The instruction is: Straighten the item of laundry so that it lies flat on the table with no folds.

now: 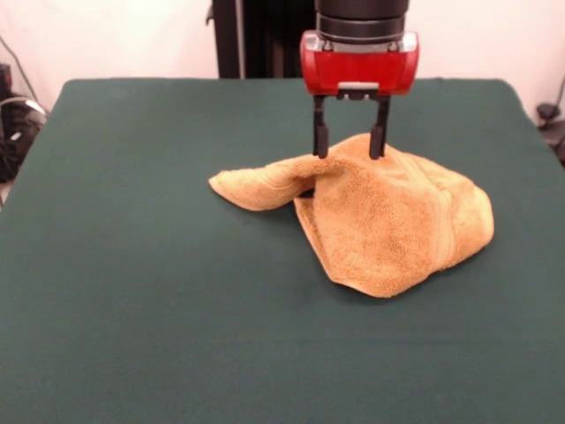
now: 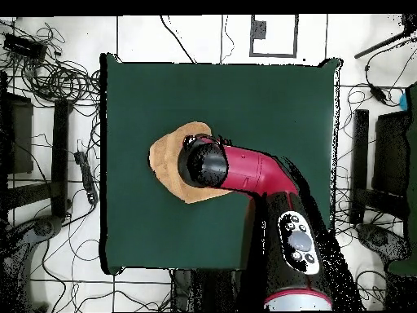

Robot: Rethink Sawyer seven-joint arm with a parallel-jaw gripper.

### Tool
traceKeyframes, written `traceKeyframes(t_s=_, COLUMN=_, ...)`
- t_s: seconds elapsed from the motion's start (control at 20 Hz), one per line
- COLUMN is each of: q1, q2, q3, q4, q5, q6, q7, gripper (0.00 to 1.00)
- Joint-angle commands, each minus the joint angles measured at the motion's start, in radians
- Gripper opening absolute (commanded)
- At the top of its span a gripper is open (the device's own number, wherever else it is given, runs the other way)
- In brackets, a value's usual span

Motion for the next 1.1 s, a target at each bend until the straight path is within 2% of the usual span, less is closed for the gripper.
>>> traceKeyframes(t_s=0.05, q1=0.008, q2=0.017, q3=0.017, q4=0.005, q5=-0.052, q6=0.086, q7=0.055, gripper=1.00)
traceKeyframes(t_s=0.15, q1=0.002, q2=0.022, q3=0.026, q4=-0.014, q5=-0.089, q6=0.097, q7=0.000, gripper=1.00)
traceKeyframes(t_s=0.25, q1=0.013, q2=0.031, q3=0.013, q4=-0.044, q5=-0.108, q6=0.165, q7=-0.014, gripper=1.00)
traceKeyframes(t_s=0.4, q1=0.006, q2=0.029, q3=0.027, q4=-0.050, q5=-0.133, q6=0.178, q7=-0.025, gripper=1.00)
traceKeyframes(t_s=1.1, q1=-0.015, q2=0.028, q3=0.054, q4=-0.056, q5=-0.163, q6=0.203, q7=0.011, gripper=1.00)
